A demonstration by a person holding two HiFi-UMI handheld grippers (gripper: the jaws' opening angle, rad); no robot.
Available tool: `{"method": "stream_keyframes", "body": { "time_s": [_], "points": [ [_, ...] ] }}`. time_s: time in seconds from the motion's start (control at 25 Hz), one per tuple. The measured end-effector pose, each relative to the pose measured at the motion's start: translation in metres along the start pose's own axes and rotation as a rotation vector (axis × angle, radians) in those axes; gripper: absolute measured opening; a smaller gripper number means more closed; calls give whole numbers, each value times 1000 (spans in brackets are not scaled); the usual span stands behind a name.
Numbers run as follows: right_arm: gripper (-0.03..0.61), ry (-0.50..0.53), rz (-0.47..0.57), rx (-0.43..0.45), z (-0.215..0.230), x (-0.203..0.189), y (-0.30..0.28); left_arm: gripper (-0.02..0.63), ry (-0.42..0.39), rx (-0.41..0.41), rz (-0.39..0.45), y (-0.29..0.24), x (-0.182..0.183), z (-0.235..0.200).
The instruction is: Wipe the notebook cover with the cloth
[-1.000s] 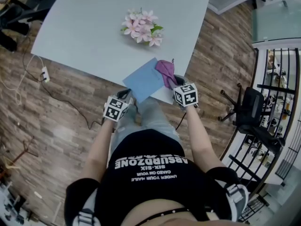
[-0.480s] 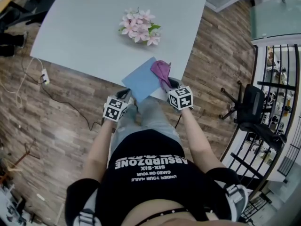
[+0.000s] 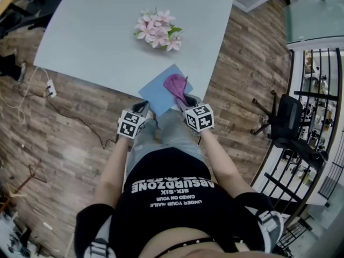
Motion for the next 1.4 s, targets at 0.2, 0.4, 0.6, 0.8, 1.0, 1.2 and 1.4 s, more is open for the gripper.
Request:
{"method": "stream_keyframes", "body": {
  "time_s": [0.2,0.4,0.6,0.8,1.0,1.2,1.4],
  "points": [
    [80,-18,0,22,-11,0,-3,17,1,1,-1,0,-2,-1],
    [80,-19,-1,78,-28,1,-7,17,-6,-4,-4,1,1,1],
    [80,-64,2,154,-45,0,-14,17,-4,-3,-2,-1,-1,0],
    [80,-51,-15,230,-62,3,-20,17,-2,-2,1,1,0,1],
    [80,-12,-41,282,-74,6,-26,17,3,0,3,1,-1,1],
    [78,69,-82,299,-83,8,-31,17,4,-2,2,0,-1,0],
    [78,108,-105,293,-85,11,-34,17,1,-1,1,0,-1,-1]
  ]
}}
Point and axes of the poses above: the fingertips, and each gripper's own axes: y backward along the fingers, z to its right, x out of its top, the point moved 9 cm from there along y, backward along the fingers, and after that the axes turned 14 degrees about y, right-handed, at the moved point
